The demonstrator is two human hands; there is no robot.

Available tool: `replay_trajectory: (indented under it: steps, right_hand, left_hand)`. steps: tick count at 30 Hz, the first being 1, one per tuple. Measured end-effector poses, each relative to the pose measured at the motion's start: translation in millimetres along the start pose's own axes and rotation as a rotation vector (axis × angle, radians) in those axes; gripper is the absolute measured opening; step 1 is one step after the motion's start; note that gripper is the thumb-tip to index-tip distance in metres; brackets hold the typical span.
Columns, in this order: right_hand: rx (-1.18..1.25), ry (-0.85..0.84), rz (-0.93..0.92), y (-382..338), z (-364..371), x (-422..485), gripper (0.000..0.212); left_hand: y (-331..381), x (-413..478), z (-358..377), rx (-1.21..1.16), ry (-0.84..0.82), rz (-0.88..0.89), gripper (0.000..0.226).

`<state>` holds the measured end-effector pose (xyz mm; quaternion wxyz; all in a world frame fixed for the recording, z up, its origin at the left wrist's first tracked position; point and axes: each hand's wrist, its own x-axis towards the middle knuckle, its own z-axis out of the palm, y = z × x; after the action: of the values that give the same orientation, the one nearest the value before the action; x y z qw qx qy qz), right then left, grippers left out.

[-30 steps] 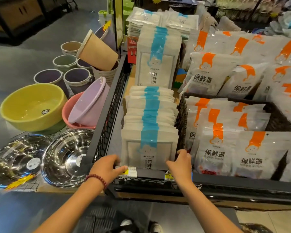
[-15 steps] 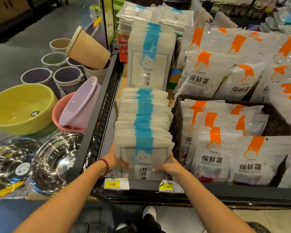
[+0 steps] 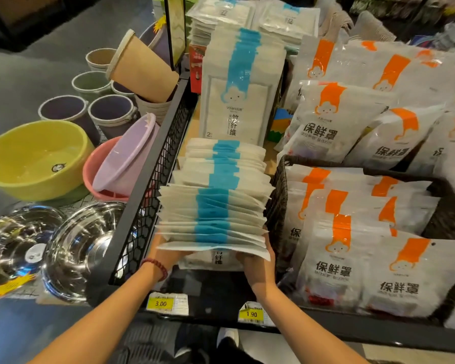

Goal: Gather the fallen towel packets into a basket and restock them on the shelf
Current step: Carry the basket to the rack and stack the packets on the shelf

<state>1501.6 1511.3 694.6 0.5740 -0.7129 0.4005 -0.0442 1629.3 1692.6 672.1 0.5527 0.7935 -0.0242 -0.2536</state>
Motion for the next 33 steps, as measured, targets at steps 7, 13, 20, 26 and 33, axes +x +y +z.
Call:
replay_trajectory:
  steps: [7, 13, 20, 26, 33]
  right_hand:
    - [0.152, 0.057, -0.139, 1, -4, 0, 0.025]
    - [-0.02, -0.133, 0.046, -8, -8, -5, 0.018]
    - [-0.019, -0.182, -0.134, -12, -24, -18, 0.069]
    - [-0.098, -0.105, -0.116, -12, -30, -37, 0.063]
    - [-0.152, -0.068, -0.117, -21, -49, -73, 0.055]
  left_hand:
    - [17, -14, 3, 0.17, -0.12, 0.041, 0.063]
    - [27, -24, -16, 0.295, -0.235, 0.124, 0.078]
    - [45, -29, -20, 0.36, -0.29, 0.246, 0.064]
    - [47, -30, -22, 0.456, -0.276, 0.288, 0.051]
    - [35, -64, -39, 0.237, -0.032, 0.086, 0.066]
